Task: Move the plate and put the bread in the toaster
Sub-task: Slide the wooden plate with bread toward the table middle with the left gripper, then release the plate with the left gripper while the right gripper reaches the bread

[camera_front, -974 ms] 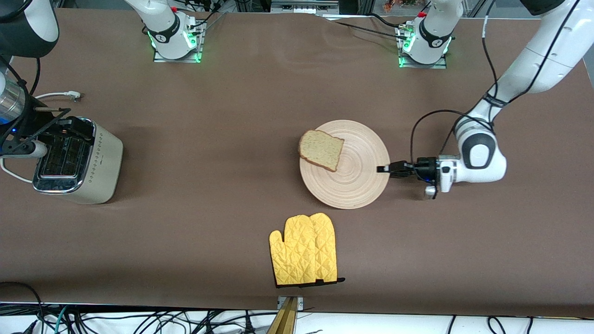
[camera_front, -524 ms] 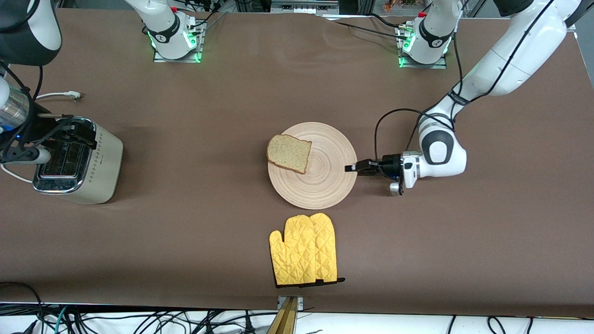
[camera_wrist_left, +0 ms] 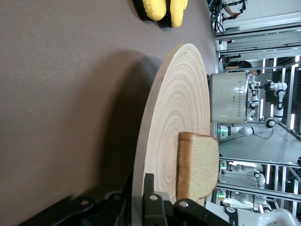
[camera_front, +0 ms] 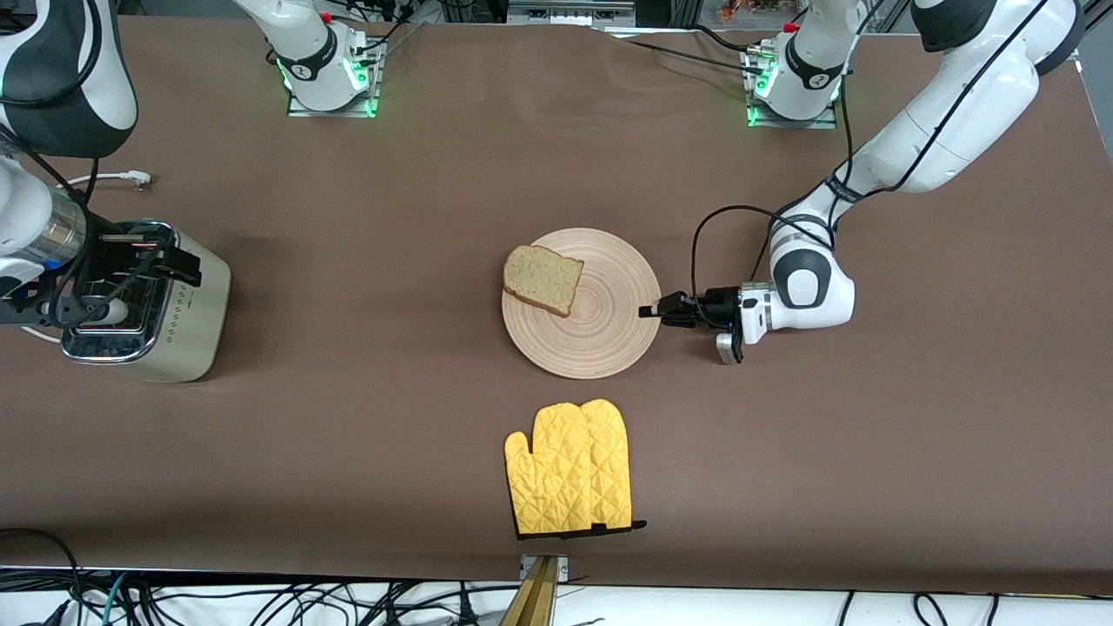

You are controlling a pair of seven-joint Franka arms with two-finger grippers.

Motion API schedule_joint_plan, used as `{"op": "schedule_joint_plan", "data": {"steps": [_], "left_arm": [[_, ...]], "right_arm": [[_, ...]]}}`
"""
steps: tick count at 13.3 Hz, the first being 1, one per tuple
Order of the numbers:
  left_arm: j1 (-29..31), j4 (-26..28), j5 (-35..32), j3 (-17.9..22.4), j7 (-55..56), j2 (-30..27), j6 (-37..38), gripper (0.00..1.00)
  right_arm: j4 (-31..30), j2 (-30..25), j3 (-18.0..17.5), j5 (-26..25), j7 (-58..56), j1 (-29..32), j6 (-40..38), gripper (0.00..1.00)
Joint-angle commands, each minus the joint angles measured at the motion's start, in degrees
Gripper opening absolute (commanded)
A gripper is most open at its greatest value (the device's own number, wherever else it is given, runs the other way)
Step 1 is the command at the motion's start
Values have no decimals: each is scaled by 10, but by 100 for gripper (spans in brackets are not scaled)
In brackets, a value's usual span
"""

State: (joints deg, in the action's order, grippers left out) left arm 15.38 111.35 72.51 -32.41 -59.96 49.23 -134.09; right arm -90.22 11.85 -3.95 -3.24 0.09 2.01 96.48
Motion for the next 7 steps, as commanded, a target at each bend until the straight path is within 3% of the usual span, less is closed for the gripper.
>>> {"op": "schedule_joint_plan", "data": {"steps": [1, 2, 7], "left_arm": [[-18, -3, 65, -4, -34, -11, -31, 95], [-16, -3, 73, -5, -31, -18, -31, 100], [21, -2, 64, -1, -12, -47, -28, 100]], "right_arm": [[9, 6, -3, 1, 4, 1, -25, 100], [8, 12, -4, 3, 5, 1, -21, 100], [5, 36, -7, 89, 77, -10, -16, 100]]}}
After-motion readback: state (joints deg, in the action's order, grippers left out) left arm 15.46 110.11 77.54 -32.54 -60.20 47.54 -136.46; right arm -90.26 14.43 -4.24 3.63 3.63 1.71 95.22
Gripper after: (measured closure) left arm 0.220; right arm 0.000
